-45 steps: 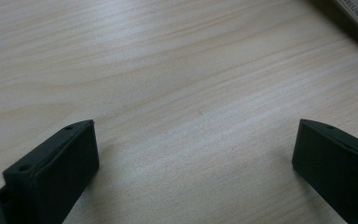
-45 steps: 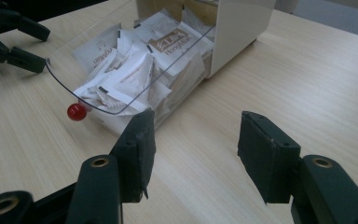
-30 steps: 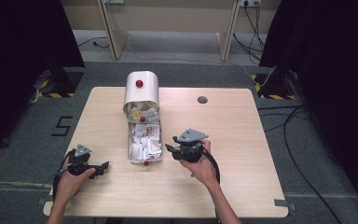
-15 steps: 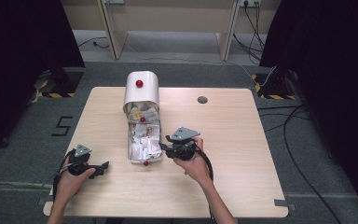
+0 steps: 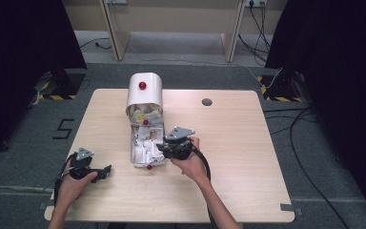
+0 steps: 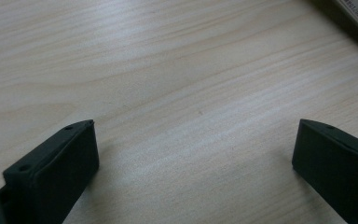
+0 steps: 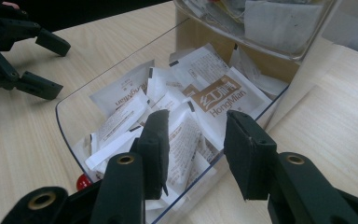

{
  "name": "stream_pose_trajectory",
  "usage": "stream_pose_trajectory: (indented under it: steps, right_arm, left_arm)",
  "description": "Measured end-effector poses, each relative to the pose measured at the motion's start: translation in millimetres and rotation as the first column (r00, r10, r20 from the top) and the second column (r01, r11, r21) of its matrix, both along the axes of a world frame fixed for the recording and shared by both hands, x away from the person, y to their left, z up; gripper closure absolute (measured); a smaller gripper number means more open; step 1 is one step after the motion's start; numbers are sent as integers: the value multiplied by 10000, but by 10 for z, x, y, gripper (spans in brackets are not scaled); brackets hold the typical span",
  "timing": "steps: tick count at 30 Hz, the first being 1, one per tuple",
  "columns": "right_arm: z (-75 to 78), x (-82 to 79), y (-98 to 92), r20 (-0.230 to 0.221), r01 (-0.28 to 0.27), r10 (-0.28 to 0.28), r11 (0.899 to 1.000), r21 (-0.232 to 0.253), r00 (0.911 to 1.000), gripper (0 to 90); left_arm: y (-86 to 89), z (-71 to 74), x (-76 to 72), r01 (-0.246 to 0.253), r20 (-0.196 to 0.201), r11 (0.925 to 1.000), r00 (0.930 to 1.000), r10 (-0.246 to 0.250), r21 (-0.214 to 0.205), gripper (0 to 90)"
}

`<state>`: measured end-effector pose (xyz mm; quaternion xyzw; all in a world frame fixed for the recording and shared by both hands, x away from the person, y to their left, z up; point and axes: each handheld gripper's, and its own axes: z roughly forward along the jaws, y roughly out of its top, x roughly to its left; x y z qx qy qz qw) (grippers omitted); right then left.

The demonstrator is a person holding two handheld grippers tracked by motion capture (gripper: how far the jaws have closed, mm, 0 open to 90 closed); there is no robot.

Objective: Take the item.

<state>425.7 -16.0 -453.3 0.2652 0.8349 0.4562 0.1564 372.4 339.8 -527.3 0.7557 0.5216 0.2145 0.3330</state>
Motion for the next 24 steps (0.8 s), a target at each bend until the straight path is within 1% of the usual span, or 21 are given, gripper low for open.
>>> stream_pose_trajectory:
  steps: [2, 7, 10, 24]
  right_arm:
    - [-1, 19, 34, -54, -20, 20, 10000, -33, 10000, 611]
    - [-15, 60, 121, -14, -188, 188, 9995, -245, 9998, 620]
    - [-38, 80, 160, -120, -174, 170, 9993, -334, 9998, 625]
    - [-101, 143, 248, -289, -156, 138, 9978, -647, 9995, 635]
  left_arm:
    - [0, 0, 0, -1, -1, 10000, 10000, 1, 1, 0]
    - [0, 0, 0, -3, -1, 10000, 10000, 3, -2, 0]
    - [0, 0, 0, 0, -1, 10000, 10000, 0, -1, 0]
    - [0, 0, 0, -2, -3, 10000, 10000, 2, -3, 0]
